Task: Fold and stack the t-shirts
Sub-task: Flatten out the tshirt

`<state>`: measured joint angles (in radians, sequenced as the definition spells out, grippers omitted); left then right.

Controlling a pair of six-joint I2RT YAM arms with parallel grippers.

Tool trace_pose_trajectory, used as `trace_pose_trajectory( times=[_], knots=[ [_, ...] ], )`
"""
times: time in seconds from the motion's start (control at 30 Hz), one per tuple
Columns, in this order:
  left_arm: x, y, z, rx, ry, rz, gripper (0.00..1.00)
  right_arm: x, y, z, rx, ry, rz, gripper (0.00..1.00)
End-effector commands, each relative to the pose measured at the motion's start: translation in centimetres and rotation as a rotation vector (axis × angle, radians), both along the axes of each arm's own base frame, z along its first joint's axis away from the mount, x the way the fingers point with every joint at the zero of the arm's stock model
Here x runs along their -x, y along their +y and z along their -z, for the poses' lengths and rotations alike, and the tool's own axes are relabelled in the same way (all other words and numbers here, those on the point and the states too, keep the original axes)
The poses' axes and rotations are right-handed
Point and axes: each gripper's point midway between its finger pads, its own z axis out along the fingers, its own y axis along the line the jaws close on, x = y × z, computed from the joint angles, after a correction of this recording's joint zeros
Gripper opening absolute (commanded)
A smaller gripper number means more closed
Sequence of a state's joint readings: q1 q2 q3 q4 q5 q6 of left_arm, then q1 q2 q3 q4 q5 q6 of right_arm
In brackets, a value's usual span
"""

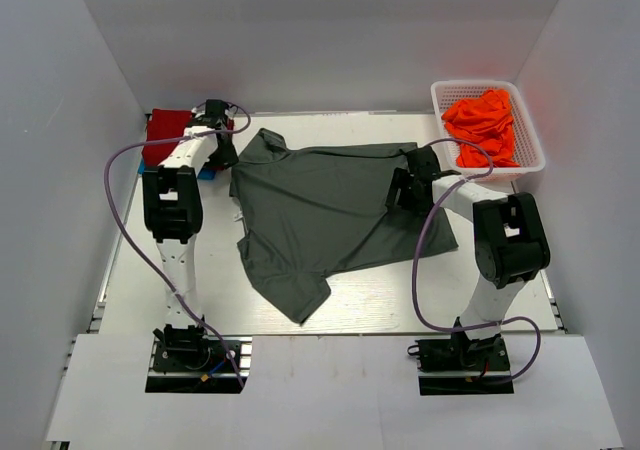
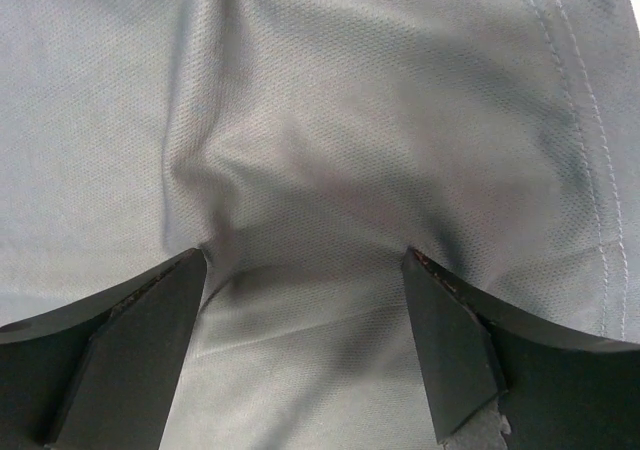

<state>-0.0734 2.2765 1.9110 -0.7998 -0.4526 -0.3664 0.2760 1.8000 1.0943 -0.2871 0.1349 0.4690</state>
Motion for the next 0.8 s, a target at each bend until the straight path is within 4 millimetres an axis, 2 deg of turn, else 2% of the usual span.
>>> trace_pose_trajectory(
  times=[0.0, 0.03, 0.07, 0.1, 0.13, 0.23, 0.3, 0.33, 0.37, 0.4, 0.43, 0.47, 0.5, 0.53, 0.57, 0.63, 0.67, 0.7, 0.73, 0.77],
  knots=[
    [-0.8, -2.1, -3.6, 0.085, -0.068, 0.108, 1.00, 3.5, -0.5, 2.4, 0.009, 0.141, -0.040, 0.86],
    [-1.3, -3.3, -4.3, 0.144, -0.097, 0.143, 1.00, 3.1, -0.4, 1.7, 0.017, 0.116, -0.079, 0.90],
    [-1.5, -4.5, -4.9, 0.173, -0.111, 0.183, 1.00, 2.0, 0.1, -0.2, -0.006, 0.054, -0.102, 0.90],
    [-1.5, -5.2, -5.7, 0.205, -0.131, 0.205, 1.00, 1.7, 0.3, -0.8, -0.001, 0.031, -0.129, 0.90],
    [-1.7, -7.0, -6.4, 0.258, -0.149, 0.266, 1.00, 0.9, 0.6, -2.1, -0.006, -0.008, -0.142, 0.90],
    [-2.3, -9.8, -8.4, 0.359, -0.216, 0.354, 1.00, -0.8, 0.8, -5.9, 0.006, -0.127, -0.169, 0.90],
    [-2.5, -11.5, -9.4, 0.412, -0.247, 0.395, 1.00, -1.5, 0.5, -6.6, 0.030, -0.149, -0.173, 0.90],
    [-2.7, -11.7, -9.5, 0.419, -0.257, 0.403, 1.00, -2.5, 0.2, -7.7, 0.053, -0.180, -0.155, 0.90],
    [-3.2, -12.4, -9.8, 0.419, -0.274, 0.419, 1.00, -2.8, 0.1, -7.7, 0.063, -0.184, -0.161, 0.90],
    [-3.3, -13.6, -9.7, 0.442, -0.270, 0.446, 1.00, -3.2, 0.1, -6.9, 0.072, -0.162, -0.157, 0.90],
    [-4.2, -14.0, -10.5, 0.454, -0.295, 0.462, 1.00, -4.3, 0.2, -8.1, 0.072, -0.193, -0.148, 0.90],
    [-4.1, -15.2, -8.6, 0.484, -0.244, 0.481, 1.00, -4.8, 0.3, -6.8, 0.082, -0.164, -0.146, 0.90],
    [-4.4, -15.6, -8.1, 0.499, -0.231, 0.488, 1.00, -5.8, 0.5, -7.7, 0.076, -0.186, -0.139, 0.90],
    [-4.8, -17.1, -8.4, 0.501, -0.237, 0.515, 1.00, -6.8, 0.6, -8.5, 0.074, -0.207, -0.132, 0.90],
    [-4.9, -17.6, -7.6, 0.504, -0.218, 0.520, 1.00, -7.2, 0.6, -7.7, 0.078, -0.194, -0.132, 0.90],
    [-4.8, -18.9, -5.3, 0.508, -0.172, 0.531, 1.00, -9.2, 1.4, -8.2, 0.064, -0.229, -0.139, 0.90],
    [-5.1, -19.0, -4.7, 0.508, -0.172, 0.531, 1.00, -9.7, 1.5, -6.8, 0.069, -0.202, -0.151, 0.90],
    [-5.4, -19.2, -4.4, 0.515, -0.180, 0.538, 1.00, -10.6, 1.8, -7.7, 0.065, -0.216, -0.152, 0.90],
    [-5.4, -19.8, -3.4, 0.522, -0.169, 0.537, 1.00, -11.5, 2.1, -6.3, 0.073, -0.191, -0.154, 0.90],
    [-5.6, -19.8, -3.0, 0.522, -0.171, 0.538, 1.00, -12.0, 2.1, -6.1, 0.076, -0.193, -0.158, 0.90]
  ],
)
